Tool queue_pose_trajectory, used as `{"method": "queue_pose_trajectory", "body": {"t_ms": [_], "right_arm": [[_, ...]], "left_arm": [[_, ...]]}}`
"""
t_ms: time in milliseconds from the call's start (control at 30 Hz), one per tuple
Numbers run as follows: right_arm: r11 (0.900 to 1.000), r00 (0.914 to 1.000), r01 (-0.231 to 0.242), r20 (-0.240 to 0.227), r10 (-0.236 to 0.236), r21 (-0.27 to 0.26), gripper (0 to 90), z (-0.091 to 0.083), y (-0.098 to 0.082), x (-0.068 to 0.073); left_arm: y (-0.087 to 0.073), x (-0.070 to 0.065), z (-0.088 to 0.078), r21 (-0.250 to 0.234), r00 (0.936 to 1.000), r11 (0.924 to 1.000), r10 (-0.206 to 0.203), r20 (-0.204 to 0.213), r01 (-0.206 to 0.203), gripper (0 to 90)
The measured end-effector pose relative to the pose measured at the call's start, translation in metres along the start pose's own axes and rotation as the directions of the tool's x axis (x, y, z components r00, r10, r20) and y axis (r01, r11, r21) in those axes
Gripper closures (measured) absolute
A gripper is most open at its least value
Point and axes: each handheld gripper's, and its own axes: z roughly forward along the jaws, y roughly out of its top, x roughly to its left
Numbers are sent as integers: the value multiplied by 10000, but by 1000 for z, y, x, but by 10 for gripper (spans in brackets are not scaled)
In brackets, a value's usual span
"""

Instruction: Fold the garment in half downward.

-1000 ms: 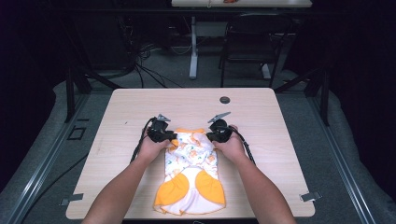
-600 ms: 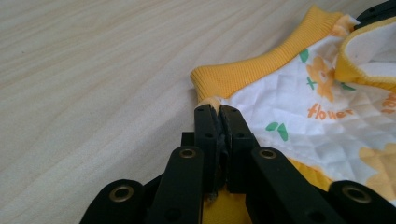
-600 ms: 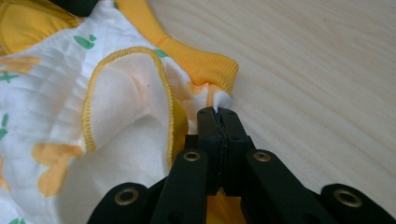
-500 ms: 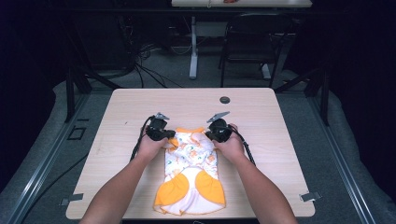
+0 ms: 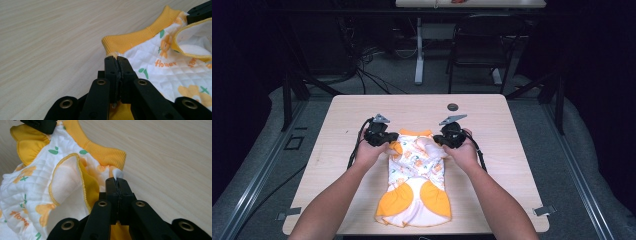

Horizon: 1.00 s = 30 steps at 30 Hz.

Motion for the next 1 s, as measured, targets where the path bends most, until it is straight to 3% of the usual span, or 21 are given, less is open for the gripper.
{"method": "queue_pose_trajectory", "body": {"t_ms": [467,767,900,1000], "right_arm": [[9943,9958,839,429,-812,-655,891,-31,34,9],[9856,9893,1316,767,-1238,-1063,890,-49,54,15],[9822,9881,1417,779,-1328,-1232,889,-53,55,18],[9828,9867,1520,734,-1448,-1045,888,-50,48,20]], "left_arm": [[28,0,-34,-838,9991,9958,352,-222,-370,877],[46,-1,-56,-1427,9971,9874,631,-431,-686,876],[45,-4,-58,-1454,9955,9851,879,-349,-921,877],[37,-6,-56,-1355,9950,9857,985,-194,-1002,876]]}}
